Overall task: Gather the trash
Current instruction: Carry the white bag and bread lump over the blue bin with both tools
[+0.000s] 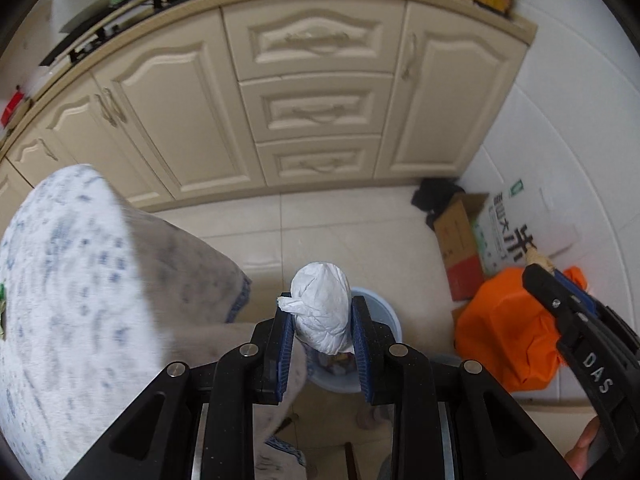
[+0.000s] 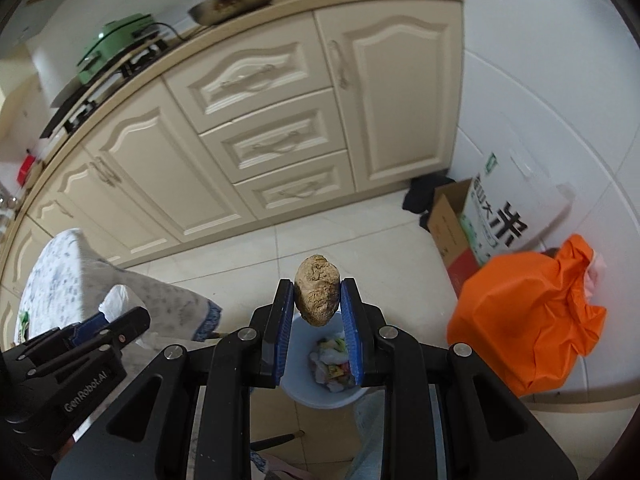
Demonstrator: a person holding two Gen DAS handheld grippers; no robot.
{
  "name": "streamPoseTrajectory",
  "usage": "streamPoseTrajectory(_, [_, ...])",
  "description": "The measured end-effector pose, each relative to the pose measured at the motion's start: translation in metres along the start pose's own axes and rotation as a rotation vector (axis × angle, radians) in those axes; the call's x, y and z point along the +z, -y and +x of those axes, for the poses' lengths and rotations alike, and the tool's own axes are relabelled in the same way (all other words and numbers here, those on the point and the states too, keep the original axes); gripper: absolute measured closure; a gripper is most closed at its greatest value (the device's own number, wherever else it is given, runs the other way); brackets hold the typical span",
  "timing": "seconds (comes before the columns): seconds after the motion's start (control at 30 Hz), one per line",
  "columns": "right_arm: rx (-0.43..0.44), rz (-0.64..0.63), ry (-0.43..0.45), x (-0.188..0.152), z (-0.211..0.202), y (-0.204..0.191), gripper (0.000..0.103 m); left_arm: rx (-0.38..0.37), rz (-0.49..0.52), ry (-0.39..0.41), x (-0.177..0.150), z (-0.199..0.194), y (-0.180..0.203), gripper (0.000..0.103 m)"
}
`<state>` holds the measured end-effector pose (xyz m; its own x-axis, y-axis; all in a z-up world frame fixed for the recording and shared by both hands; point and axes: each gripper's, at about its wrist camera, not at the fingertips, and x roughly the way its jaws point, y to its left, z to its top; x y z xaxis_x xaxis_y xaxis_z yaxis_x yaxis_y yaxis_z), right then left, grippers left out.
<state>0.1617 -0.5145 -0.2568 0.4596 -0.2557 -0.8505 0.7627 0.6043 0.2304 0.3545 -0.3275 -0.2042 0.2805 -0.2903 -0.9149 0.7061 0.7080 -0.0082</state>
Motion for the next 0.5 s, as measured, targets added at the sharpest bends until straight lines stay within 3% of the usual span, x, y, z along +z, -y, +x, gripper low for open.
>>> streamPoseTrajectory(0.37, [-0.003, 0.033, -0.057, -0.006, 0.019, 0.025, 0.079, -0.035, 0.042, -0.180, 0.044, 0.079, 0.030, 0.074])
streamPoseTrajectory(0.4, [-0.003, 0.034, -0.059, -0.006, 0.020, 0.026, 0.079, -0.024, 0.051, -0.185, 0.049, 0.084, 0.031, 0.071])
streamPoseTrajectory(0.5, [-0.008, 0.040, -0.071, -0.006, 0.023, 0.031, 0.079, 0.008, 0.083, -0.178, 0.055, 0.094, 0.038, 0.037])
